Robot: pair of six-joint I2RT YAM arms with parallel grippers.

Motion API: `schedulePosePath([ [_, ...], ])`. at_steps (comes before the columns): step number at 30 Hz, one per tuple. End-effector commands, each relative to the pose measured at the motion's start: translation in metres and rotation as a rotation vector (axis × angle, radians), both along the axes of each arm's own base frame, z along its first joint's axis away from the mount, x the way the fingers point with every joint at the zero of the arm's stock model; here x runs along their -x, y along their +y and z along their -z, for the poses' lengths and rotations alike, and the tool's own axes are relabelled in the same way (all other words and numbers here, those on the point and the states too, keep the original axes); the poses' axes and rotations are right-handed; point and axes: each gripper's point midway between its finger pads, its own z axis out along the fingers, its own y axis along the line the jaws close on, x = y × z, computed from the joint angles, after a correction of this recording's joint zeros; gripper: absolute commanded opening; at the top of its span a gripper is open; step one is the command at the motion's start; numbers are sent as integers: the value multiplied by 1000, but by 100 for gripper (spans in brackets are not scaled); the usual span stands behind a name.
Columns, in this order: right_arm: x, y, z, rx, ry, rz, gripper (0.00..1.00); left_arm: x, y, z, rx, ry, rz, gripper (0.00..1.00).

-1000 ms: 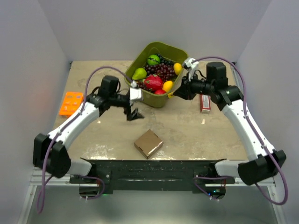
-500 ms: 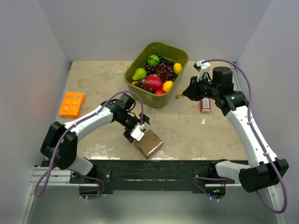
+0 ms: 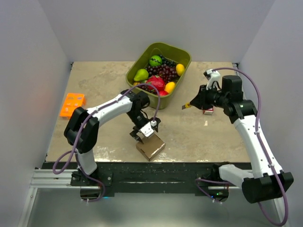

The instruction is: Unpack the express box

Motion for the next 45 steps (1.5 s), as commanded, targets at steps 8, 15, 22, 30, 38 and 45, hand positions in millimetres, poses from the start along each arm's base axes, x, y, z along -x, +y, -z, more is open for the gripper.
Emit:
schedulePosePath([
  [8, 33, -2, 8, -45, 14, 8, 0, 28, -17, -14, -76, 260, -101, 100],
  [15, 23, 0, 8, -57, 7, 15, 0, -13, -46, -18, 82, 81, -235, 100],
  [22, 18, 2, 11, -69, 13, 16, 0, 0, -47, -16, -108, 346, -220, 83],
  [30, 8, -1, 8, -41, -6, 22, 0, 9, -39, -5, -150, 444, -306, 75],
  [38, -5, 0, 8, -37, -11, 25, 0, -17, -9, 13, -220, 470, -491, 50],
  [45, -21, -2, 7, -11, -29, 38, 0, -62, 32, 27, -225, 429, -744, 34],
])
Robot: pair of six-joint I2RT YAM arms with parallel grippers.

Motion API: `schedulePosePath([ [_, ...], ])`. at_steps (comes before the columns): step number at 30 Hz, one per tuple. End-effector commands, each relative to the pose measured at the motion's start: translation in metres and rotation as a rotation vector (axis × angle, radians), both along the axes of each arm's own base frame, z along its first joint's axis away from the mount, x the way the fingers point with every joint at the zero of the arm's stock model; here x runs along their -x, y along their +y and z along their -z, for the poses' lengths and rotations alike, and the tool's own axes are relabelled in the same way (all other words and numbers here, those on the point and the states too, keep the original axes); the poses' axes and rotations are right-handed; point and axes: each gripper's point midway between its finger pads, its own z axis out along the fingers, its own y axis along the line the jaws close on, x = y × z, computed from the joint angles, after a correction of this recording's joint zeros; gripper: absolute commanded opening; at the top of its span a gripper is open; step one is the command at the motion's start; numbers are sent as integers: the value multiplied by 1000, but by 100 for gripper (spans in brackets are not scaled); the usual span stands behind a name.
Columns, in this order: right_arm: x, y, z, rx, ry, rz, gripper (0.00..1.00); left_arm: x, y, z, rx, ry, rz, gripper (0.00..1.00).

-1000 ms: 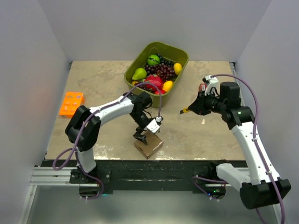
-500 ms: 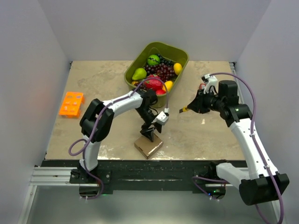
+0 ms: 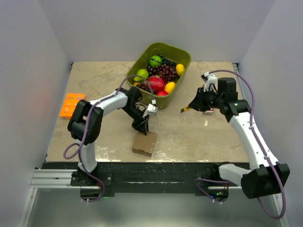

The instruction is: Unpack the express box

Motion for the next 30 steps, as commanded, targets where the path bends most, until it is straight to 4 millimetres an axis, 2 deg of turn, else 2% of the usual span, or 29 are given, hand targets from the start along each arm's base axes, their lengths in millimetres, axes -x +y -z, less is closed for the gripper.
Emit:
schedulePosePath([
  [1, -20, -3, -27, 10, -111, 20, 0, -36, 22, -3, -65, -69, -189, 32],
  [5, -24, -5, -17, 1, -94, 57, 0, -44, 31, -8, -61, -77, -291, 28],
  [6, -24, 0, -12, -37, -76, 66, 0, -37, 34, -2, -72, -58, -304, 28],
  [9, -19, 17, 2, -173, -3, 63, 0, -33, 35, -3, -66, -38, -353, 26],
  [11, -19, 22, 6, -228, 6, 93, 0, -33, 34, -3, -68, -31, -391, 24],
  [12, -25, 17, 9, -230, -10, 152, 0, -28, 37, 2, -83, -15, -404, 23],
  [14, -26, 19, -3, -206, -88, 189, 0, -28, 42, 4, -112, -9, -445, 20],
  [15, -34, 12, -10, -169, -152, 251, 0, -29, 48, 7, -126, 5, -474, 20],
  [16, -29, 25, -16, -153, -186, 220, 0, -30, 52, 7, -139, 37, -517, 20],
  [18, -22, 38, -27, -138, -259, 183, 0, -37, 61, 9, -145, 72, -596, 19],
  [21, -17, 46, -25, -66, -283, 160, 0, -48, 68, 11, -162, 113, -710, 16],
  [22, -18, 45, -25, -36, -296, 163, 0, -49, 67, 8, -164, 126, -741, 15],
  [23, -20, 48, -33, -5, -332, 138, 0, -53, 66, 6, -152, 120, -755, 15],
  [25, -23, 58, -30, 51, -328, 91, 0, -56, 63, 1, -139, 143, -795, 15],
  [26, -26, 65, -45, 72, -370, 53, 0, -56, 63, 0, -136, 155, -812, 15],
  [27, -23, 76, -49, 83, -389, 8, 0, -55, 61, -2, -140, 191, -849, 14],
  [28, -27, 82, -46, 116, -393, -9, 0, -58, 60, -6, -121, 194, -867, 14],
  [29, -31, 87, -60, 142, -443, -31, 0, -55, 60, -5, -122, 217, -886, 14],
  [30, -27, 97, -61, 156, -446, -64, 0, -54, 60, -5, -131, 267, -935, 13],
])
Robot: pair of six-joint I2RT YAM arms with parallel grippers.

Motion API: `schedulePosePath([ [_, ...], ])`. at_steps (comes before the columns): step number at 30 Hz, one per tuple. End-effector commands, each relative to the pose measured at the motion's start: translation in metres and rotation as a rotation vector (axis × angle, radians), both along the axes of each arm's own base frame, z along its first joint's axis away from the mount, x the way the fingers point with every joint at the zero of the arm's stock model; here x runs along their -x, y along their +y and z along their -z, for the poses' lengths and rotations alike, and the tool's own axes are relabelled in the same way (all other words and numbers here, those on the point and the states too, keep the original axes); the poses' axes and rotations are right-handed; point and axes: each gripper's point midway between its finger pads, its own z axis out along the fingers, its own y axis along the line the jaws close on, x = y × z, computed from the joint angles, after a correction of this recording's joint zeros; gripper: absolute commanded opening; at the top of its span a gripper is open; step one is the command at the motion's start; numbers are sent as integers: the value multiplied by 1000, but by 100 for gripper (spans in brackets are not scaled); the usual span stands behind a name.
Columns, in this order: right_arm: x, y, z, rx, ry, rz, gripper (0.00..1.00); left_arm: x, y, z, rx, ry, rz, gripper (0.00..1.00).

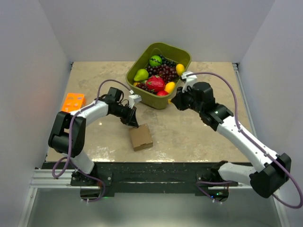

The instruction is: Unpack the express box

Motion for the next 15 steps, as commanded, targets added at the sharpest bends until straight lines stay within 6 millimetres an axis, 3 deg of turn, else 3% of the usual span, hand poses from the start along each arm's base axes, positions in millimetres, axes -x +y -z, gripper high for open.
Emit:
schedulePosePath([
  [1, -13, 26, -35, 127, -150, -76, 0, -14, 1, -9, 8, 44, -209, 13],
  [7, -20, 36, -45, 242, -132, -102, 0, -3, 10, -10, 71, 176, -359, 10],
  [10, -17, 49, -50, 262, -122, -169, 0, -21, 28, -13, 56, 168, -419, 8],
  [12, -10, 63, -54, 242, -138, -243, 0, -26, 36, -17, 102, 190, -433, 14],
  [15, -2, 79, -46, 256, -161, -372, 1, -30, 36, -25, 149, 159, -403, 34],
])
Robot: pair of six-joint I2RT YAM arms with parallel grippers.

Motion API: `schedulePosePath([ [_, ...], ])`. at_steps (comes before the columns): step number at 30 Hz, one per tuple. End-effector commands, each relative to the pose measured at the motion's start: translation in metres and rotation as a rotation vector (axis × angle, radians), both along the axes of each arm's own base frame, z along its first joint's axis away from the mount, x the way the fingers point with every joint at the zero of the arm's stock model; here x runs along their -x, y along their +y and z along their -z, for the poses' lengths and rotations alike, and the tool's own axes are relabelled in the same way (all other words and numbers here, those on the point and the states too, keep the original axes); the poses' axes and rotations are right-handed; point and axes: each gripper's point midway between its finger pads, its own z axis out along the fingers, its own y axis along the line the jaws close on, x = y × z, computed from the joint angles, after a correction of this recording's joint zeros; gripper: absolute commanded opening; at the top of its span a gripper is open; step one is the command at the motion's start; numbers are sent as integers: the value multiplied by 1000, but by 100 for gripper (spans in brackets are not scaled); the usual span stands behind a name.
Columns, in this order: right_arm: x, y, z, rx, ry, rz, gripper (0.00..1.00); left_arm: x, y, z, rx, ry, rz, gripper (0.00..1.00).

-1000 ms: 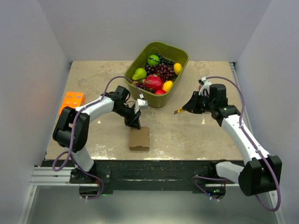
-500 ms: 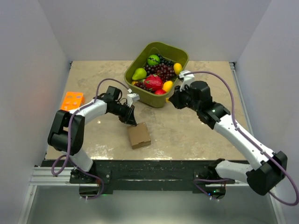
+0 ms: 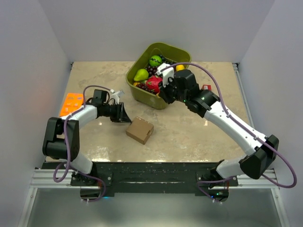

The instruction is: Unpack the express box

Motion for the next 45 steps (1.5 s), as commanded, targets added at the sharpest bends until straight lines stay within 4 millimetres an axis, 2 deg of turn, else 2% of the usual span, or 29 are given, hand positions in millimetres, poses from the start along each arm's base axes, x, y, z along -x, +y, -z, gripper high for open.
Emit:
schedulePosePath([
  [1, 20, 25, -4, 33, -36, -225, 6, -17, -4, -27, 105, -103, 14, 38],
  [2, 20, 29, -4, 28, -47, -243, 9, -17, -6, -32, 121, -127, 22, 47],
  [3, 19, 31, -1, 32, -44, -255, 11, -18, -8, -43, 134, -160, 19, 50],
  [5, 18, 37, -1, 26, -38, -279, 11, -19, -12, -52, 160, -198, 27, 57],
  [6, 15, 40, 5, 35, -22, -285, 9, -18, -14, -54, 162, -205, 38, 59],
  [7, 15, 42, 5, 30, -16, -288, 0, -18, -16, -55, 160, -202, 44, 60],
  [11, 13, 51, 5, 8, -20, -312, 0, -16, -23, -35, 62, -159, 39, 66],
  [15, 13, 58, 13, -16, 11, -318, 0, -13, -23, -6, -40, -125, 53, 67],
  [18, 16, 71, 21, -35, 60, -346, 0, -8, -23, 5, -38, -99, 70, 66],
  [19, 18, 72, 22, -37, 60, -350, 0, -7, -24, 6, -27, -93, 75, 65],
  [23, 15, 74, 21, -30, 22, -348, 0, -6, -34, -20, 86, -139, 138, 66],
  [25, 16, 72, 19, -14, 10, -360, 0, -8, -28, -22, 64, -140, 125, 68],
  [30, 20, 74, 25, -12, 12, -388, 0, 4, -22, 9, 61, -18, 133, 68],
  [33, 24, 79, 39, -8, 11, -393, 0, 10, -19, 29, 39, 1, 170, 63],
  [34, 26, 79, 47, 3, 21, -398, 0, 9, -18, 31, 35, 0, 170, 62],
  [37, 30, 86, 49, 11, 6, -393, 0, 11, -18, 35, 39, 22, 165, 61],
  [40, 28, 87, 57, 40, -1, -369, 0, 13, -19, 36, 44, 31, 160, 59],
  [45, 16, 87, 58, 42, -35, -290, 0, 14, -20, 39, 51, 54, 155, 58],
])
